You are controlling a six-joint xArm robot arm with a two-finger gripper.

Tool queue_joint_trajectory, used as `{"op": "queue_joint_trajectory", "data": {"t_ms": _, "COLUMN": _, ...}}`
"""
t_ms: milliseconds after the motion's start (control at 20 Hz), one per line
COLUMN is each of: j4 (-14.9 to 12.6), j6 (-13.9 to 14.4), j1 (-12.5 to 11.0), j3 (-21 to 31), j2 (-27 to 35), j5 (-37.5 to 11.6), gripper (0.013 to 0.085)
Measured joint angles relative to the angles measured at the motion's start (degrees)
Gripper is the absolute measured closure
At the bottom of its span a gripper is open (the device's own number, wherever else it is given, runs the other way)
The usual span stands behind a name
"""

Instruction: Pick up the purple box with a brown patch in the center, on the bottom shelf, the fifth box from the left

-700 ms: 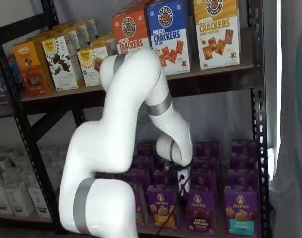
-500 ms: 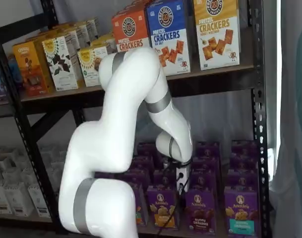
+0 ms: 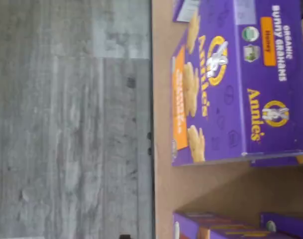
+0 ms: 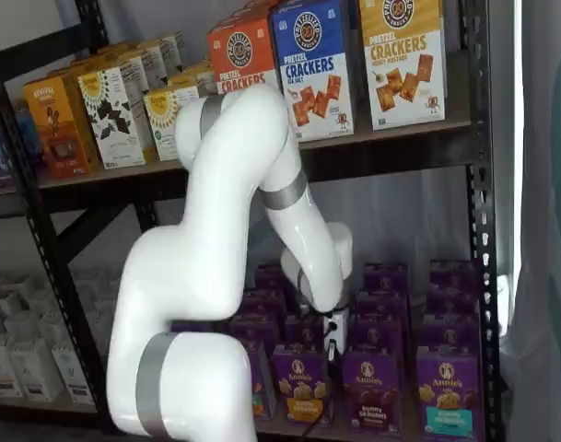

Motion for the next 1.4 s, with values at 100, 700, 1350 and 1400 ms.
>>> {"op": "queue_joint_trajectory", "data": {"t_ms": 100, "j4": 3.3, "j6": -2.8, "j1": 0.3, "j3": -0.4, "j2": 0.4, "j5": -0.7, "gripper": 0.0130}}
{"op": "queue_joint_trajectory", "data": {"t_ms": 700, "j4": 4.0, "j6": -4.0, "j1": -0.5, "j3": -5.2, "j2": 3.9, "j5": -0.2, "gripper": 0.0130}}
{"op": "queue_joint_trajectory", "data": {"t_ms": 1350, "j4": -18.4, "j6": 14.0, "j1": -3.7, "j3": -11.6, "j2": 9.8, "j5": 1.7, "gripper": 0.0130}}
{"op": "queue_joint_trajectory", "data": {"t_ms": 1400, "j4": -21.2, "j6": 16.4, "j1": -4.0, "j3": -12.0, "j2": 10.2, "j5": 2.1, "gripper": 0.0130}}
